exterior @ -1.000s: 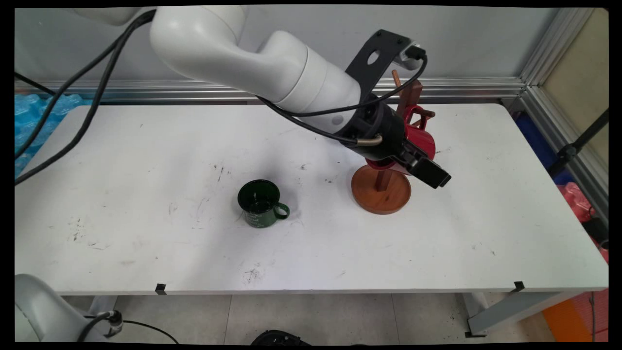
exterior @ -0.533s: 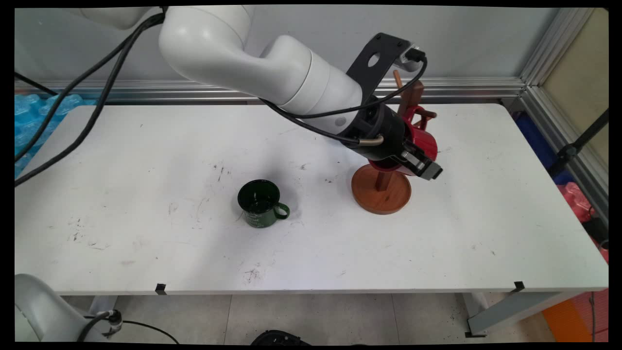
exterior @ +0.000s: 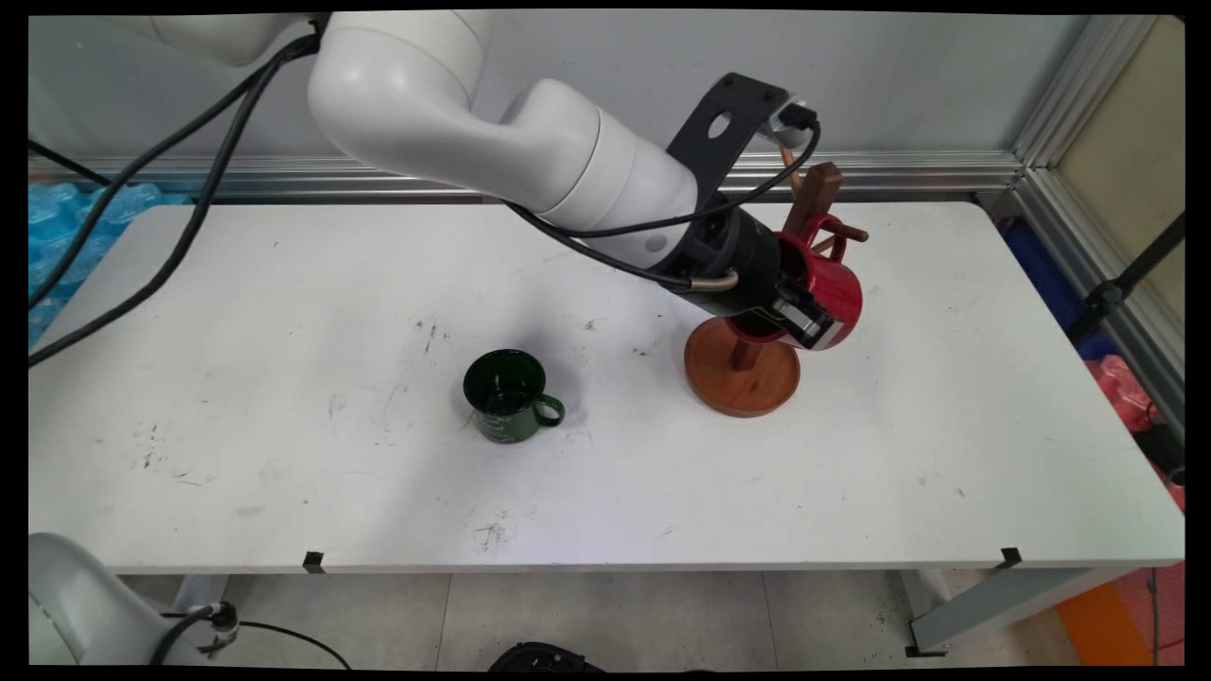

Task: Place the picked object on the table

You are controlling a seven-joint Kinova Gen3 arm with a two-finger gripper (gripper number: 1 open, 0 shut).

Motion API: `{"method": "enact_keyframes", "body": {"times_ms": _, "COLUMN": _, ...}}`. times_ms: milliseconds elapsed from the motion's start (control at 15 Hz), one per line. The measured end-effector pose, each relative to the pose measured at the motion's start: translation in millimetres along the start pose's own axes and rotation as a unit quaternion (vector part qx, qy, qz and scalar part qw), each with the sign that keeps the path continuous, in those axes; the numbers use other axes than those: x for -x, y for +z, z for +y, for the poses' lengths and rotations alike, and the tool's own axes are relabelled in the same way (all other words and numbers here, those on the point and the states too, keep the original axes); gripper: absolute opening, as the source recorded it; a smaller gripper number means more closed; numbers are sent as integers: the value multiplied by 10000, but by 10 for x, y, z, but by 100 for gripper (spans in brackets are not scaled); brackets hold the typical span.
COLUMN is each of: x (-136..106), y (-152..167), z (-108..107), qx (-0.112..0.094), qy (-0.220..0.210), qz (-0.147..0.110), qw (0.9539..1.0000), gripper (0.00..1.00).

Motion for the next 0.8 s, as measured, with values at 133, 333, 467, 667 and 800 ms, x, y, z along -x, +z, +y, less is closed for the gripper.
{"method": "enact_keyframes", "body": {"times_ms": 133, "x": 13, "y": -9, "z": -4, "qx": 3, "qy": 5, "qz": 0, "qw": 10000, "gripper": 0}}
{"method": "enact_keyframes", "body": {"times_ms": 333, "x": 10, "y": -35, "z": -10, "qx": 11, "qy": 23, "qz": 26, "qw": 10000, "gripper": 0}}
{"method": "enact_keyframes", "body": {"times_ms": 467, "x": -10, "y": -69, "z": -18, "qx": 11, "qy": 42, "qz": 62, "qw": 10000, "gripper": 0}}
{"method": "enact_keyframes", "body": {"times_ms": 667, "x": -57, "y": -132, "z": -28, "qx": 18, "qy": 70, "qz": 130, "qw": 9999, "gripper": 0}}
{"method": "enact_keyframes", "body": {"times_ms": 800, "x": -89, "y": -176, "z": -33, "qx": 23, "qy": 86, "qz": 176, "qw": 9998, "gripper": 0}}
